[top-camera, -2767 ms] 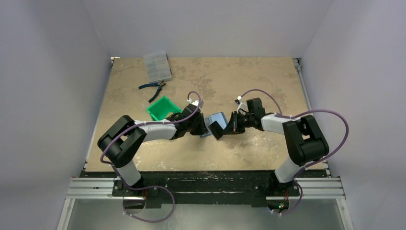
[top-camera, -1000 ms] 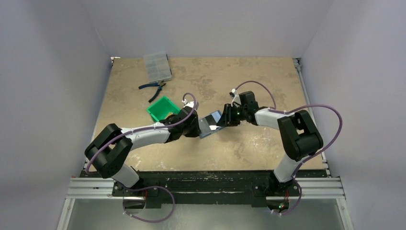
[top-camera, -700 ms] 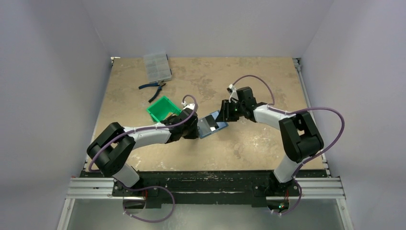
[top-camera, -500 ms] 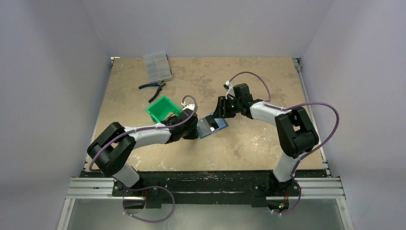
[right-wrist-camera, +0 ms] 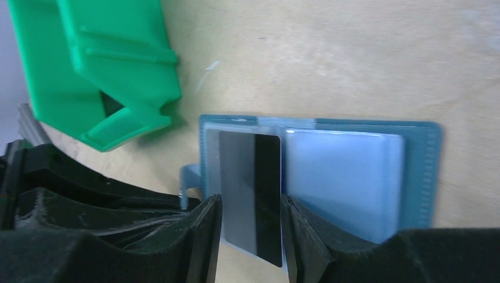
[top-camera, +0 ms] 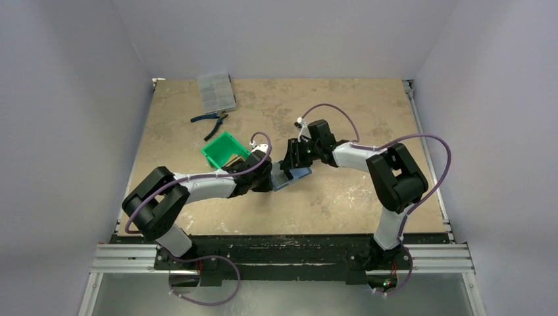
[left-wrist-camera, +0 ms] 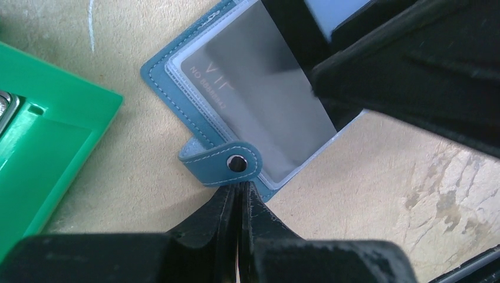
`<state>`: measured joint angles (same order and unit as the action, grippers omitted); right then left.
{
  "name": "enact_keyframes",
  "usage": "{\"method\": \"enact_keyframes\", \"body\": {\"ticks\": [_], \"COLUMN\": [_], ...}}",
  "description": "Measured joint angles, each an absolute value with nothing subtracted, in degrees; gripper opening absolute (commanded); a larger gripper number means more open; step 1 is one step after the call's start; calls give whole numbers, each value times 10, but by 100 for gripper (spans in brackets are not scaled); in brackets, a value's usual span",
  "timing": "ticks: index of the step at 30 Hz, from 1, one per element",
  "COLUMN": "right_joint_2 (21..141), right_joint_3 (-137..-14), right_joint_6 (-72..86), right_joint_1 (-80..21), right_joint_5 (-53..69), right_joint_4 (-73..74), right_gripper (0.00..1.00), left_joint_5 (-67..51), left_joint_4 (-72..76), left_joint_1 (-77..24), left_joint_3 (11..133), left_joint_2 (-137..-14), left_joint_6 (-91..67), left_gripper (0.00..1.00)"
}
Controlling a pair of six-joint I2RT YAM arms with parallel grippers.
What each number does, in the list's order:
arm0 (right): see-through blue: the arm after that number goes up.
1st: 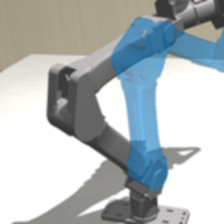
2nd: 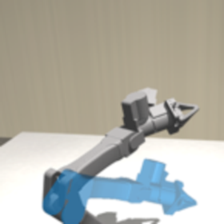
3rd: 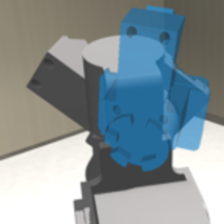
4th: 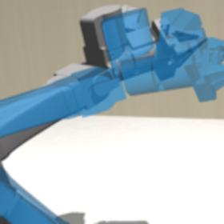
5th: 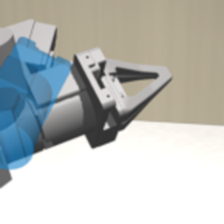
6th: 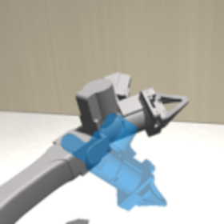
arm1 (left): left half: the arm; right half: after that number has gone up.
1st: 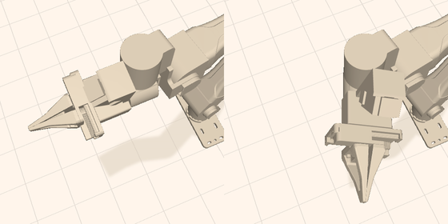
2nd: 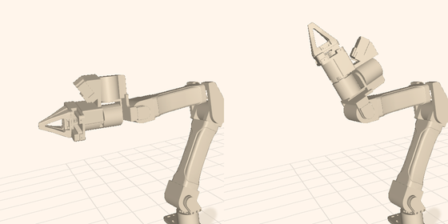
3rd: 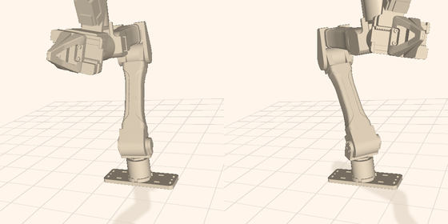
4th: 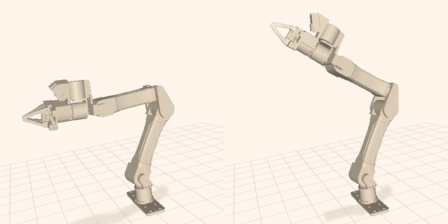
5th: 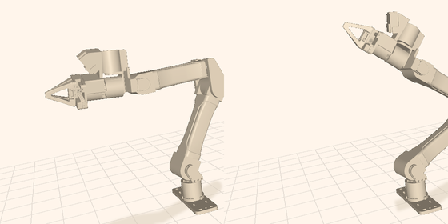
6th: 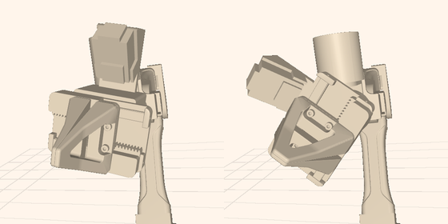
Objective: Put the credit cards into the card holder
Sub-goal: Insert the credit card into the card holder.
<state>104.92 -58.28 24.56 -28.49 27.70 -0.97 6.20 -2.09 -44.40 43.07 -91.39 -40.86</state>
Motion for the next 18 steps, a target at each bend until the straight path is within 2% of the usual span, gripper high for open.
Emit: {"method": "enact_keyframes", "body": {"ticks": [9, 14, 18], "right_joint_2": [1056, 1046, 1007], "right_joint_3": [-554, -555, -555], "right_joint_6": [312, 306, 286], "right_joint_1": [-300, -298, -290], "right_joint_5": [349, 351, 324], "right_joint_4": [-104, -93, -37], "right_gripper": [48, 50, 58], "left_joint_5": [62, 62, 62], "left_joint_4": [-18, -22, -31], "left_joint_1": [-444, -444, -444], "left_joint_3": [434, 437, 437], "left_joint_2": [-918, -919, -914], "left_joint_6": [-408, -407, -404], "left_gripper": [0, 0, 5]}}
